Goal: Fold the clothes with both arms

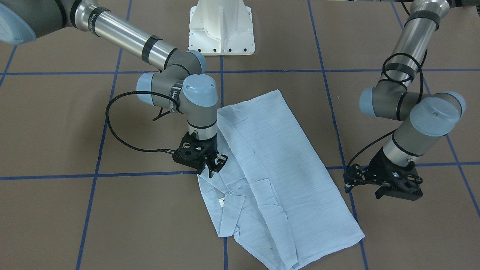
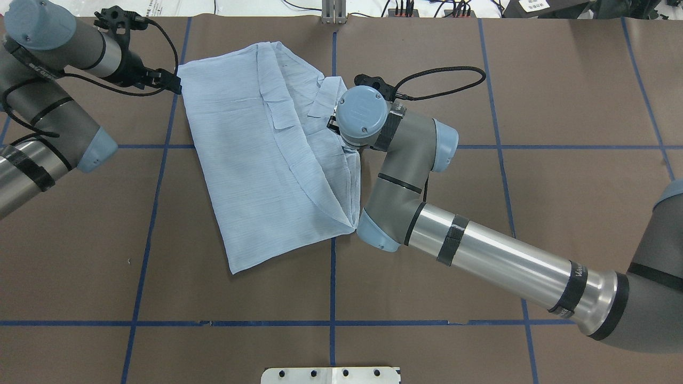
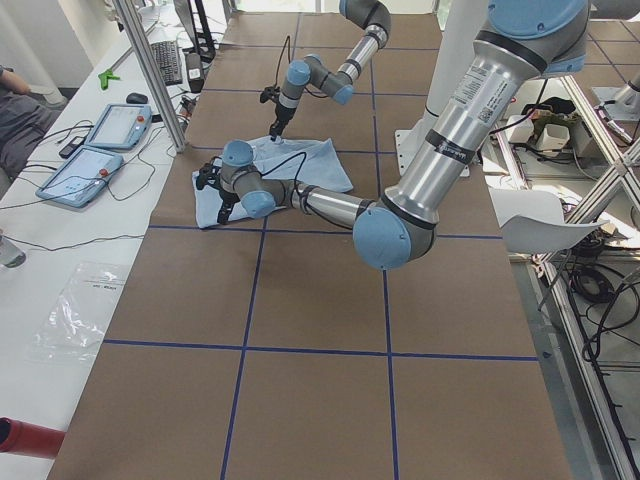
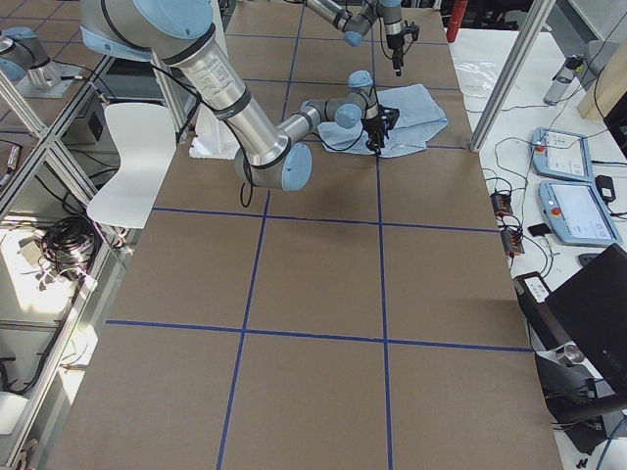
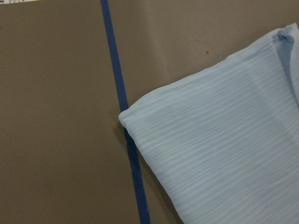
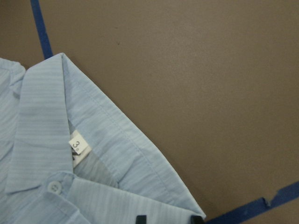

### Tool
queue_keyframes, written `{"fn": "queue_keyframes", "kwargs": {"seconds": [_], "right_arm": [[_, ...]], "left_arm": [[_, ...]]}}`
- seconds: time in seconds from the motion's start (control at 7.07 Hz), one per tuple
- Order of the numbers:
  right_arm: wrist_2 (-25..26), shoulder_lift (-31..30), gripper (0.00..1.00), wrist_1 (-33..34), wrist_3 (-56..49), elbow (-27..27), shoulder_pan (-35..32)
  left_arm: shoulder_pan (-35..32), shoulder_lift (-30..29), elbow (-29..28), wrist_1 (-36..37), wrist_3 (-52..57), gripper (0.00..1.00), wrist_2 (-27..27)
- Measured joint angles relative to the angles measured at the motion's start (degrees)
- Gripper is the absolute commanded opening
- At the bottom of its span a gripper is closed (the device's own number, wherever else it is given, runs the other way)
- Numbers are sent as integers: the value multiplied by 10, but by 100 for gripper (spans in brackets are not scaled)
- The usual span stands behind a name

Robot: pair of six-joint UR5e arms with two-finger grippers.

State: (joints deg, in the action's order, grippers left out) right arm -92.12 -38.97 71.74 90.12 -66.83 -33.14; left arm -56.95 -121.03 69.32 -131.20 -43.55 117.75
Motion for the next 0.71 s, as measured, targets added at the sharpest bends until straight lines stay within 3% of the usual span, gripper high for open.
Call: {"fn": "queue_keyframes", "kwargs": {"seconds": [0.42, 0.71], "right_arm": [[-2, -4, 0, 2, -10, -8, 1], [-5, -53, 0, 10, -14, -78, 2]], "left_arm": [[0, 0, 4, 0, -1, 100, 2], [0, 0, 8, 0, -4, 100, 3]]}}
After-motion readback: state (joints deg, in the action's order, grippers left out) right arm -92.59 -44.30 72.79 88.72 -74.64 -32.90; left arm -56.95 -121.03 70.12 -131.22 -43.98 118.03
